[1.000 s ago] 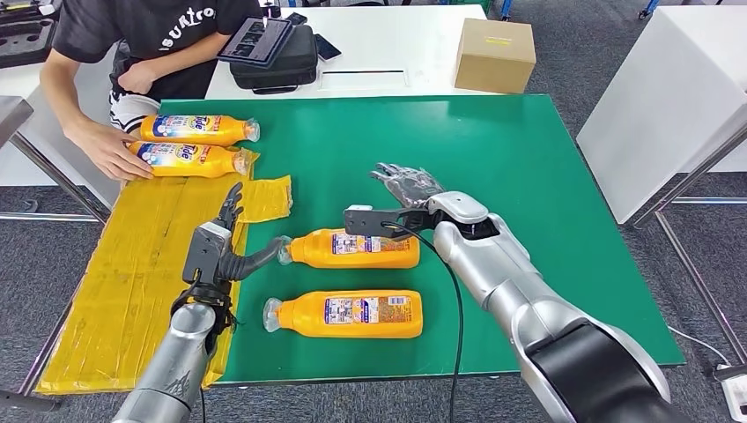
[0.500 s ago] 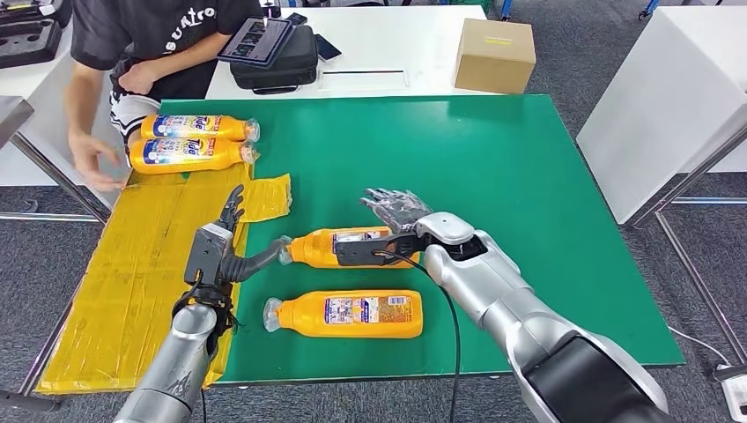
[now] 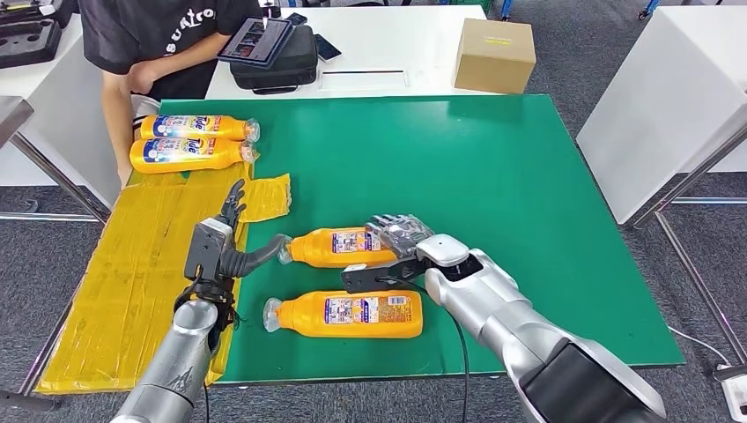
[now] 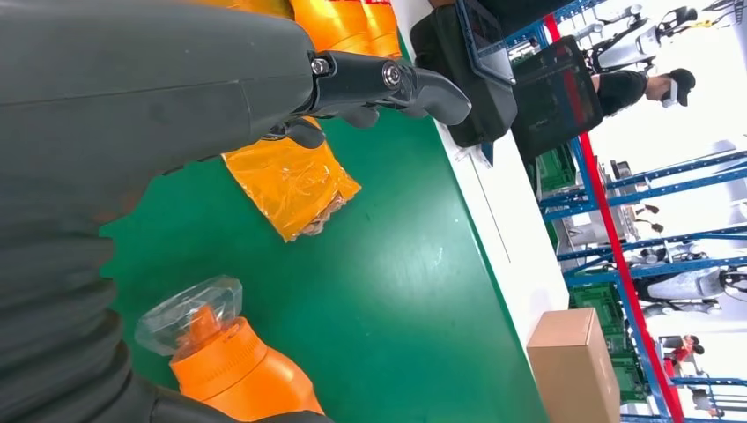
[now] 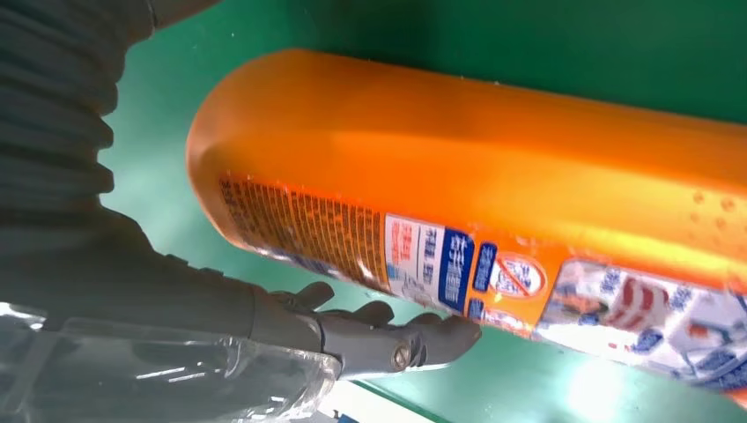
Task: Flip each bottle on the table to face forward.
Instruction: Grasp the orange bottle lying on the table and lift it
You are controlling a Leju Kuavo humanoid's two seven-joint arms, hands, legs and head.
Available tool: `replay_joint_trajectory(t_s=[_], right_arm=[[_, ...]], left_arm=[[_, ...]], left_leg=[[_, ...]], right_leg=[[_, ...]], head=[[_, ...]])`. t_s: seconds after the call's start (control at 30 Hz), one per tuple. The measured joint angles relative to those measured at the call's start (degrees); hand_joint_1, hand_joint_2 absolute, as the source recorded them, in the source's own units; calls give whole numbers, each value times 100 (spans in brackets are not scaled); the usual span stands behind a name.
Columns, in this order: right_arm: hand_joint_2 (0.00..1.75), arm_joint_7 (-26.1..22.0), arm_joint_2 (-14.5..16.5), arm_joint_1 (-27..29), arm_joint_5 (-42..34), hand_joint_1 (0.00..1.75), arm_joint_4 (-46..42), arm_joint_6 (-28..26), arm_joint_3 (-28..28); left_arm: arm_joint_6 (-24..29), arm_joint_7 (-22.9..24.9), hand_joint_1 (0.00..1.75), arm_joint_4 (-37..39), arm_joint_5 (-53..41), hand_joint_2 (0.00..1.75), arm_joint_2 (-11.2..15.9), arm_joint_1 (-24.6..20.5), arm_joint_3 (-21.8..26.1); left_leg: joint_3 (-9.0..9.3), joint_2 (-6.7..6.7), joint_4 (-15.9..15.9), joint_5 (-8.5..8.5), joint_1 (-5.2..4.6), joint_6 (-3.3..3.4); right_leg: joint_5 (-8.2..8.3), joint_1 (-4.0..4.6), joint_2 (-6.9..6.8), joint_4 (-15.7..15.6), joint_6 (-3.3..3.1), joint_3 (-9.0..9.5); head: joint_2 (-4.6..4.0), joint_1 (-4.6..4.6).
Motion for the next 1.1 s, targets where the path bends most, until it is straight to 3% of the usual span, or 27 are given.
replay_joint_trajectory(t_s=[0.5, 0.67, 0.7, 0.8, 0.83, 0.93, 1.1], right_arm=[[175, 90, -1, 3, 48, 0, 192, -171, 162], [175, 346, 7, 100, 274, 2, 240, -790, 201], [175, 405, 9, 140, 336, 18, 251, -991, 210], [175, 595, 20, 266, 529, 128, 299, -1549, 249], [175, 660, 27, 313, 596, 155, 324, -1706, 262], [175, 862, 60, 457, 798, 173, 413, -2193, 286], [175, 1118, 127, 566, 1060, 175, 569, -2865, 299]], left_arm=[[2, -2, 0, 44, 13, 175, -31, -21, 0], [40, -18, 0, 68, 14, 175, -33, -18, -2], [52, -23, 0, 73, 14, 175, -34, -17, -2], [82, -33, 0, 74, 14, 175, -44, -14, -6], [95, -34, 0, 74, 14, 175, -47, -14, -9], [138, -35, 0, 74, 13, 175, -56, -7, -23], [201, -34, 0, 61, 13, 175, -60, 42, -62]], left_leg=[[1, 0, 0, 0, 0, 0], [1, 0, 0, 0, 0, 0], [1, 0, 0, 0, 0, 0], [0, 0, 0, 0, 0, 0], [0, 0, 0, -1, 0, 0], [1, 0, 0, -1, 0, -1], [5, 1, -1, -1, 0, -1]], right_leg=[[0, 0, 0, 0, 0, 1], [0, 0, 0, 0, 0, 1], [0, 0, 0, 0, 0, 1], [0, 0, 0, 0, 0, 1], [0, 0, 0, 0, 0, 1], [0, 0, 0, 0, 0, 1], [0, 0, 3, -1, 0, 2]], head=[[-1, -1], [0, -1], [0, 0], [1, 0], [1, 0], [1, -1], [0, -1]])
